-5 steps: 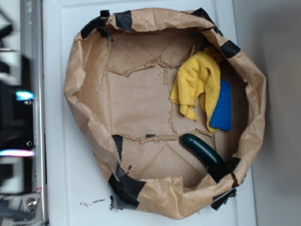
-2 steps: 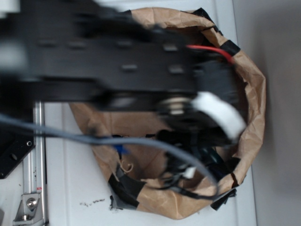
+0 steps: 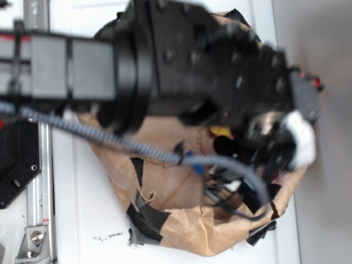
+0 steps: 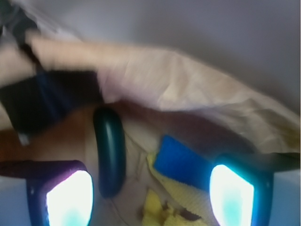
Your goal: Grab the plastic pickle.
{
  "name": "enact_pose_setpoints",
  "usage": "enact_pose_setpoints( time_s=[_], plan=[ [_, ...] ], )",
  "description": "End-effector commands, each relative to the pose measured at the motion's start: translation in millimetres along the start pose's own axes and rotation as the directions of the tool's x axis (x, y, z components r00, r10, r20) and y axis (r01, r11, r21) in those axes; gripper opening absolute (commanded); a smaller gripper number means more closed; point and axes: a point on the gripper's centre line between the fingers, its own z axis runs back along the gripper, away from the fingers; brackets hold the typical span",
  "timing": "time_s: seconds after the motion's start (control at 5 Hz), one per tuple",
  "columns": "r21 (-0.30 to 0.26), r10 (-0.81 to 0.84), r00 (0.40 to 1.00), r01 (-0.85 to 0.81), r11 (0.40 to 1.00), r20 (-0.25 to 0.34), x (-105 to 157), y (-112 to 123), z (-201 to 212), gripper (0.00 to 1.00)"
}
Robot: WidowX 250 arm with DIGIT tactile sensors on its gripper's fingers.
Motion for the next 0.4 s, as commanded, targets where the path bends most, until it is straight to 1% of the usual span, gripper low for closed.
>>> enact_pose_setpoints(
  time_s=[0.0, 0.2],
  plan=[
    [0.009, -0.046, 0.999, 0.046, 0.999, -0.024, -5, -39, -6, 1.00],
    [-0.022, -0.058, 0.995, 0.057, 0.998, -0.078, -5, -40, -30, 1.00]
  ],
)
